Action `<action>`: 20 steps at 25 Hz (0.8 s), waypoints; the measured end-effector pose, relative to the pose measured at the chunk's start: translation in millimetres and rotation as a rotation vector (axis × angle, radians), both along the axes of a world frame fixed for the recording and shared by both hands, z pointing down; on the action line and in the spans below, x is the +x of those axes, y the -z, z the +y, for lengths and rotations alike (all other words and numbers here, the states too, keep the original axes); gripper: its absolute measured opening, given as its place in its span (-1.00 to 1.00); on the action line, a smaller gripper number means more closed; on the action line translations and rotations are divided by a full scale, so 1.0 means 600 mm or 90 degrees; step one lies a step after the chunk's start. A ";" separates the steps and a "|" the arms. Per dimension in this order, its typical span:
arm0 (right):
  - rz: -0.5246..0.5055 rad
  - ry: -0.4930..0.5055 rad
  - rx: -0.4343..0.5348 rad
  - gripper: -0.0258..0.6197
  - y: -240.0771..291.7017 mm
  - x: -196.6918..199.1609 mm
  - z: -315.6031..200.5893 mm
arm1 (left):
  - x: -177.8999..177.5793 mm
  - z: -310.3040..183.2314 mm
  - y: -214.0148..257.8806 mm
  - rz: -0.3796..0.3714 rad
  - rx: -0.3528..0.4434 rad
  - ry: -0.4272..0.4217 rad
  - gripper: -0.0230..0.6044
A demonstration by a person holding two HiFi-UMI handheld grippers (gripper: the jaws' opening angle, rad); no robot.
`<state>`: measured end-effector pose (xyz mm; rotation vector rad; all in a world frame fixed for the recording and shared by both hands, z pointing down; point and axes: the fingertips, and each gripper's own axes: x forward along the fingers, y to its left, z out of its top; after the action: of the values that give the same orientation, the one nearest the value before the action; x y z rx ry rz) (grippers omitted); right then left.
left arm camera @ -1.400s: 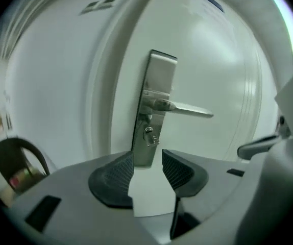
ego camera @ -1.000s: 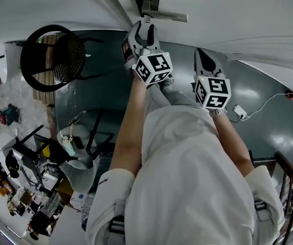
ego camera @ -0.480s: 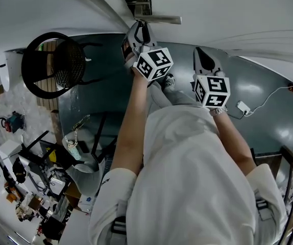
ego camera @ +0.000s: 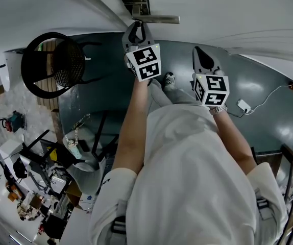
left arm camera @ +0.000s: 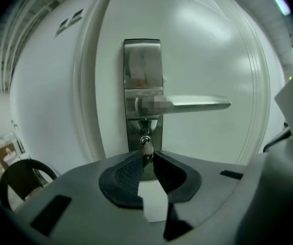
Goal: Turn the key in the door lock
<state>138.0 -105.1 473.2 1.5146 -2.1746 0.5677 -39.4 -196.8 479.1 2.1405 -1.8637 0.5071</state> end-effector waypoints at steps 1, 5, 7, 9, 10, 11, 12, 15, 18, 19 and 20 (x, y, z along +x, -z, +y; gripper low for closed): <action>0.000 -0.001 0.000 -0.92 0.000 0.002 -0.001 | -0.002 0.000 0.002 0.031 -0.006 0.007 -0.73; -0.001 -0.003 0.002 -0.92 0.001 0.004 -0.002 | -0.005 0.002 0.000 0.106 -0.016 0.017 -0.73; -0.002 0.000 0.003 -0.92 0.004 0.001 -0.003 | -0.006 0.003 0.001 0.143 -0.020 0.020 -0.73; -0.003 0.003 0.003 -0.92 0.005 -0.003 -0.003 | -0.007 0.003 0.002 0.181 -0.023 0.020 -0.72; -0.003 0.005 0.002 -0.92 0.004 -0.004 -0.004 | -0.007 0.003 0.002 0.205 -0.025 0.018 -0.72; -0.003 0.006 0.002 -0.92 0.003 -0.006 -0.004 | -0.007 0.002 0.001 0.233 -0.028 0.016 -0.72; -0.003 0.006 0.001 -0.92 0.001 -0.008 -0.005 | -0.008 0.002 0.000 0.266 -0.032 0.014 -0.72; -0.003 0.009 -0.001 -0.92 -0.002 -0.011 -0.004 | -0.010 0.003 -0.002 0.342 -0.039 0.011 -0.72; -0.004 0.009 -0.001 -0.92 -0.001 -0.014 -0.004 | -0.011 0.004 -0.002 0.406 -0.047 0.006 -0.71; -0.004 0.009 0.000 -0.92 -0.001 -0.015 -0.004 | -0.012 0.004 -0.004 0.458 -0.051 0.008 -0.71; -0.004 0.009 0.000 -0.92 -0.002 -0.015 -0.004 | -0.013 0.004 -0.005 0.531 -0.056 0.015 -0.82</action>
<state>128.8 -107.6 474.3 1.4989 -2.1877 0.5694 -47.3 -194.6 482.3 1.8384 -1.3440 -0.2833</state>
